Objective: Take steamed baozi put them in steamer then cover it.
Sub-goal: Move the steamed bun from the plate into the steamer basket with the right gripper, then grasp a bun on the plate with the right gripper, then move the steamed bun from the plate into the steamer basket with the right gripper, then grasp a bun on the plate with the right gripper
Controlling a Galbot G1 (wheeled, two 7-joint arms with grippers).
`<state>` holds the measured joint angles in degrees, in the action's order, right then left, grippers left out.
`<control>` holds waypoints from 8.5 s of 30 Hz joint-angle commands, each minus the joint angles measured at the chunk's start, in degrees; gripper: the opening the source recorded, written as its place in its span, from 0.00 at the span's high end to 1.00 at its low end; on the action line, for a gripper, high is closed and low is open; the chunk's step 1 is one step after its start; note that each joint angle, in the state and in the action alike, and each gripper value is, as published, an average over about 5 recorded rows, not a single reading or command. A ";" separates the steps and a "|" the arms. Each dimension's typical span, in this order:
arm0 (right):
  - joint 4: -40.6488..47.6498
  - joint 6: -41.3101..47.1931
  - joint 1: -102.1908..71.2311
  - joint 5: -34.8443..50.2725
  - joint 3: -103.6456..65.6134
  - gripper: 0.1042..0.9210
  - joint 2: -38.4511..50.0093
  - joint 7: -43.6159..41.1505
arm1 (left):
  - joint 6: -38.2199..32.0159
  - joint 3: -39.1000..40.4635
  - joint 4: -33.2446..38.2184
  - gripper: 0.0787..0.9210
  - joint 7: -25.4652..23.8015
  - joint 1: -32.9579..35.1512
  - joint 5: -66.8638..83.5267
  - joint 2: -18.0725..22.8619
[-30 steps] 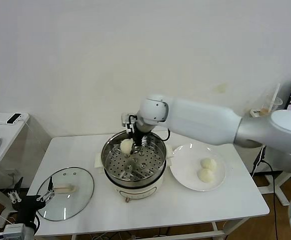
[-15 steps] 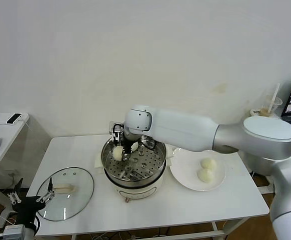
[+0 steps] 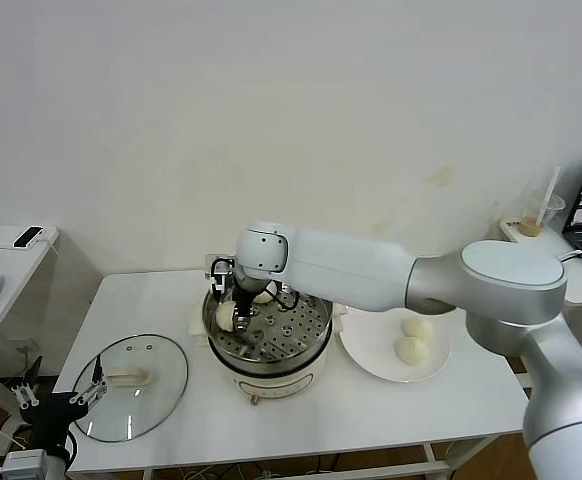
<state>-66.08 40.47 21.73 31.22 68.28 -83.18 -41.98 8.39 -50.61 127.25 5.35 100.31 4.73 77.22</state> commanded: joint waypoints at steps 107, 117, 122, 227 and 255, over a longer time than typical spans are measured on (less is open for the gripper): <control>-3.27 -24.32 -26.30 -45.11 -24.97 0.35 36.96 -20.90 | -0.09 -0.27 -3.23 0.12 0.01 0.80 -0.65 -0.05; -10.18 -23.00 -20.83 -40.46 -23.48 0.38 40.17 -22.62 | -0.05 -0.21 -2.37 0.12 0.04 0.90 -0.63 -0.08; -13.89 -22.07 -15.15 -36.94 -21.15 0.39 41.99 -23.24 | -0.09 -0.32 -1.76 0.12 0.05 1.26 -0.50 -0.07; -17.94 -21.26 8.74 -23.77 -6.74 0.12 19.78 -21.65 | -0.27 -4.50 -1.95 0.12 0.23 1.36 2.54 0.04; -12.28 -28.80 -22.70 -43.57 -28.42 0.12 51.18 -23.85 | 0.04 -1.55 -1.21 0.12 0.08 1.06 1.24 -1.46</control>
<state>-83.99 14.88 13.01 -3.63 48.61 -37.84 -65.69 8.40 -52.47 126.05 5.45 101.29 6.25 75.88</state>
